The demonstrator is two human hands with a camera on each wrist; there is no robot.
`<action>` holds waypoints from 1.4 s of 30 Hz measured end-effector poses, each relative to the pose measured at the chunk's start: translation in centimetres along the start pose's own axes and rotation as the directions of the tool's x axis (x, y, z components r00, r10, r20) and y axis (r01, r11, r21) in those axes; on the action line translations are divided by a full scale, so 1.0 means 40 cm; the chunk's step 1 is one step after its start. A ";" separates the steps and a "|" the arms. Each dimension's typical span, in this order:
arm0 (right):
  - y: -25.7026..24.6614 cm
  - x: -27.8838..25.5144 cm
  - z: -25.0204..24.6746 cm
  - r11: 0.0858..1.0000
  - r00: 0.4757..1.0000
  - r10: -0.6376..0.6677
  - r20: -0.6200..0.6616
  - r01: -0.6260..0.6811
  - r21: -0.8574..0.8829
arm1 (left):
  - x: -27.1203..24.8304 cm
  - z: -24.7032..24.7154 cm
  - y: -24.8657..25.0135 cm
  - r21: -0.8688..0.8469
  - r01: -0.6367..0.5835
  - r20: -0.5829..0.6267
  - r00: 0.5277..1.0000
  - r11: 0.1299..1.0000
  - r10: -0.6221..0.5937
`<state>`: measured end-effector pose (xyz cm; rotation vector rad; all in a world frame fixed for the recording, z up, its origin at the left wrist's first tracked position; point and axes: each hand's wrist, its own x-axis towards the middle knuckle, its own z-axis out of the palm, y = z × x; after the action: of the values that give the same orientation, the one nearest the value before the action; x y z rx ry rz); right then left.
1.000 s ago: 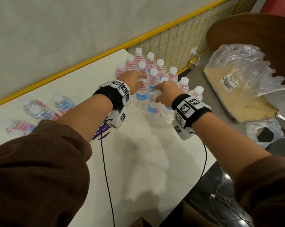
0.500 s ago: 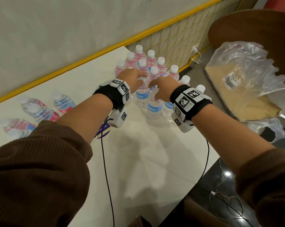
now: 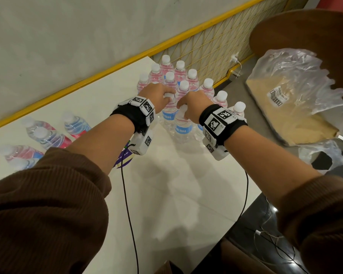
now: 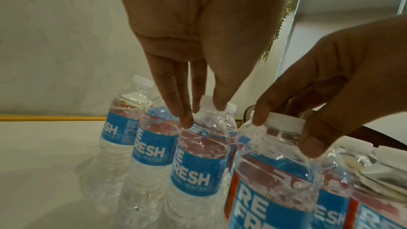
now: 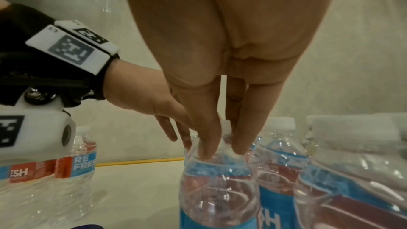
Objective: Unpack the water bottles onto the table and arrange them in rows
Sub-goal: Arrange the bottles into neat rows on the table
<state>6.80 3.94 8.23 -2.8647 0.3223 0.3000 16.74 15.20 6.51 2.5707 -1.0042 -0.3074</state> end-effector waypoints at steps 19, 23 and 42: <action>0.018 -0.011 0.062 0.998 0.997 0.000 -0.080 0.005 0.057 | -0.168 -0.008 -0.064 -0.119 0.110 0.030 0.994 0.987 -0.107; -0.031 -0.040 0.074 0.999 0.992 0.009 -0.124 -0.003 0.050 | -0.325 -0.025 -0.149 -0.067 0.183 -0.017 0.983 0.981 -0.185; -0.750 -0.245 0.263 0.799 0.792 -0.584 0.178 0.523 0.296 | -0.799 -0.173 -0.487 0.051 0.592 -0.054 0.806 0.804 -0.590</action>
<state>2.86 36.96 6.93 -2.4928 -0.5094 0.4755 7.72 52.18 7.10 2.8816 -0.1607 -0.3864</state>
